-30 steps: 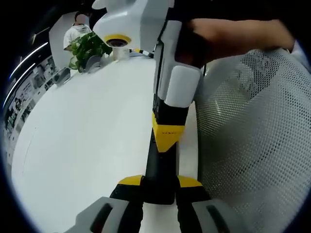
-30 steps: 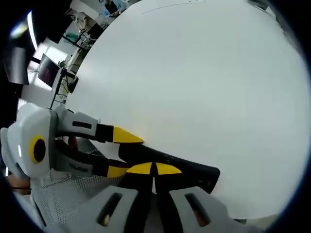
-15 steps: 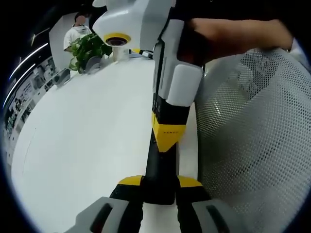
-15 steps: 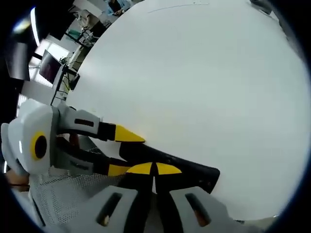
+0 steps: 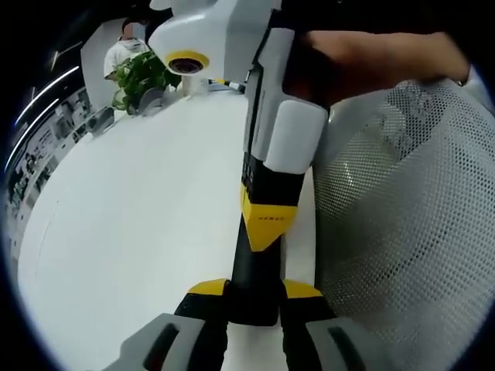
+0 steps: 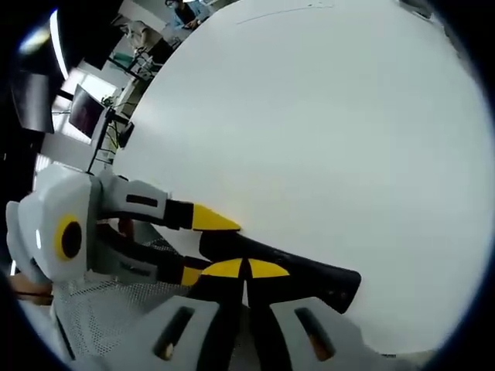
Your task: Press the specified remote control buttons in sequence, fully releasing each button before pressing the next.
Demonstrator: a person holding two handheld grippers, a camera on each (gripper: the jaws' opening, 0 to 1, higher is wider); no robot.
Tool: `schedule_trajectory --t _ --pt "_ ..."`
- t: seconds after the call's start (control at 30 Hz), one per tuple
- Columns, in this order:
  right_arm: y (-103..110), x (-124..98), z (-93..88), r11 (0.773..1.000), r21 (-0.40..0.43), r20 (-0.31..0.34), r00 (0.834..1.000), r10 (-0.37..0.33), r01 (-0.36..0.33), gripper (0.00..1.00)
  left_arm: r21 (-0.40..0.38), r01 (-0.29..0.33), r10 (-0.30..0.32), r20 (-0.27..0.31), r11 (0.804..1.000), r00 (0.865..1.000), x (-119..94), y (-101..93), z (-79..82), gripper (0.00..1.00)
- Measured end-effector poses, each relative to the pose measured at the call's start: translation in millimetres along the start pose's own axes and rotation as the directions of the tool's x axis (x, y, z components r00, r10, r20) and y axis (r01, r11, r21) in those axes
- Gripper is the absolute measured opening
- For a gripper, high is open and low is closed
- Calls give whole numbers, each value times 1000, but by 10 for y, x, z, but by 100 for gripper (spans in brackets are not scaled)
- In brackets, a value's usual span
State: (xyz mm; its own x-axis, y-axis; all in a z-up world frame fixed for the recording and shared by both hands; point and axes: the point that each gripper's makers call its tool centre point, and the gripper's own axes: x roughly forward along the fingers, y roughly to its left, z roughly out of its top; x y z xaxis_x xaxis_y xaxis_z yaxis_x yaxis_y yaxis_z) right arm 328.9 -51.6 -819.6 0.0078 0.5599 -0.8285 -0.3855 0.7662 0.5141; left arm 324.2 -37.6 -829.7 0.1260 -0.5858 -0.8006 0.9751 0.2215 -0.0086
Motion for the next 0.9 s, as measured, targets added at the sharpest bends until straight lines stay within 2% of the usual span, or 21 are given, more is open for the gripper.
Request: schedule_trajectory --t 0.2,0.33,0.67,0.9 --pt "-13 12 -13 1000 -1 -5 1000 -1 1 0 -7 -6 6 -5 1000 1000 6 1 1 25" --pt "-4 25 -9 997 -67 -10 999 -41 40 0 -11 -7 7 -8 1000 1000 4 2 1 25" --pt "-24 35 -5 994 -81 4 998 -68 68 0 -22 -11 11 -4 1000 1000 12 8 0 25" --pt "-11 37 -13 982 -154 19 994 -112 114 0 -20 -11 11 -8 1000 1000 15 7 4 25"
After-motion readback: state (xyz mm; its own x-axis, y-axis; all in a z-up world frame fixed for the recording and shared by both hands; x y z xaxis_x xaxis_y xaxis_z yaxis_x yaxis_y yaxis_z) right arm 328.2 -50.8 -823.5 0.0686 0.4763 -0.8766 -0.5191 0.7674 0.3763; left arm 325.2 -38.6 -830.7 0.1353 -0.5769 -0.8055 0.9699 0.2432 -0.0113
